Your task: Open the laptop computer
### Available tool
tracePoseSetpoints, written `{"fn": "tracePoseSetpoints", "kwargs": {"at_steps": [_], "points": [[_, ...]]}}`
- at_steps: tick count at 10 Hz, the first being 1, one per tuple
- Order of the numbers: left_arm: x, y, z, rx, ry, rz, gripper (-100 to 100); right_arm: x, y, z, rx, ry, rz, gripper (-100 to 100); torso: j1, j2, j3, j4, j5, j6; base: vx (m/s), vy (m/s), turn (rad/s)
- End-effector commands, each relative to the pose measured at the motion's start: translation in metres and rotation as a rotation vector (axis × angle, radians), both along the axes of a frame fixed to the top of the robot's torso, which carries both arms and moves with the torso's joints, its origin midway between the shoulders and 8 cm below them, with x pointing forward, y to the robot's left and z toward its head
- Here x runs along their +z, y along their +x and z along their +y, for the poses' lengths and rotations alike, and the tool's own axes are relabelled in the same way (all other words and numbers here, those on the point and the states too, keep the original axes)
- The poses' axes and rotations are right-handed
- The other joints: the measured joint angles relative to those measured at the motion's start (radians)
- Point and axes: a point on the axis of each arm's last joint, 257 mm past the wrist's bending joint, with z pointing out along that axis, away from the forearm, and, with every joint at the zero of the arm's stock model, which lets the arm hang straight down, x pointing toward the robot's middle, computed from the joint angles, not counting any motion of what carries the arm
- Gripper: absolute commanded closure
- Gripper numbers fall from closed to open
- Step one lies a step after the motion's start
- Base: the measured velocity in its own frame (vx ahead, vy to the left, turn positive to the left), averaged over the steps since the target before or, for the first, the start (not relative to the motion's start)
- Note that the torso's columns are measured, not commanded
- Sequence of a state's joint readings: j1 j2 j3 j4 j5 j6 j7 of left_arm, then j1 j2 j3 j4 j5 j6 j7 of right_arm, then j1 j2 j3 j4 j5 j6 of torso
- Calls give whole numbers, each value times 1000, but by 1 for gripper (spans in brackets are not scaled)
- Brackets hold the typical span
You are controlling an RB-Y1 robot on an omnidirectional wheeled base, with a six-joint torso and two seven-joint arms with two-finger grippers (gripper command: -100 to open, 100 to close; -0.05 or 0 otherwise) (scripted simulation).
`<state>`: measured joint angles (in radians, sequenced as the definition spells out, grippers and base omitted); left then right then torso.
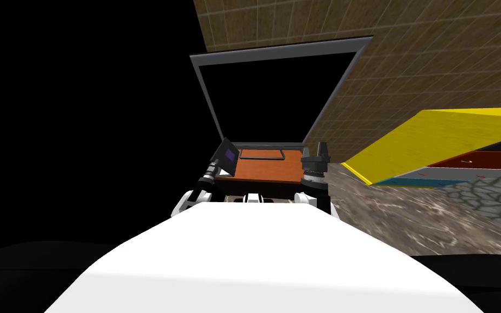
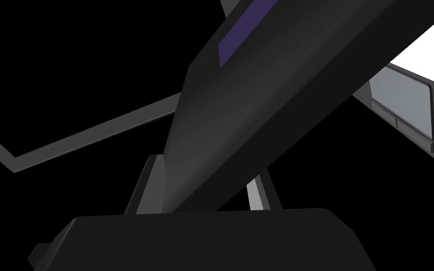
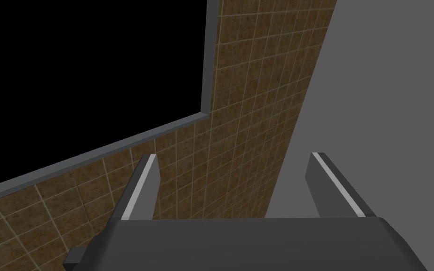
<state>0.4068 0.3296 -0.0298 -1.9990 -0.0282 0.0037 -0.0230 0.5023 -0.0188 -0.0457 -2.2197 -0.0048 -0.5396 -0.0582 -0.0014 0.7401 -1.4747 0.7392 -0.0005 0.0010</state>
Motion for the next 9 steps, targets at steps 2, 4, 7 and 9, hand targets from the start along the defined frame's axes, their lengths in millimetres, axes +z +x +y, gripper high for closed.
{"fn": "tracePoseSetpoints", "kwargs": {"at_steps": [2,4,7,9], "points": [[-16,6,-10,1,-168,-3,100,0,0,0,0,0,0,0,4,0,0,-1,2,-2,-20,120,-17],[-25,9,-16,4,-251,-3,100,0,0,0,0,0,0,0,2,-2,-1,-1,1,-1,-14,116,-10],[-37,14,-26,8,-376,-4,100,0,0,0,0,0,0,0,0,-2,-1,0,0,-1,-14,109,-16],[-45,12,-27,10,-395,4,100,0,0,0,0,0,0,0,-2,-1,-1,0,-1,-1,0,53,-10]]}}
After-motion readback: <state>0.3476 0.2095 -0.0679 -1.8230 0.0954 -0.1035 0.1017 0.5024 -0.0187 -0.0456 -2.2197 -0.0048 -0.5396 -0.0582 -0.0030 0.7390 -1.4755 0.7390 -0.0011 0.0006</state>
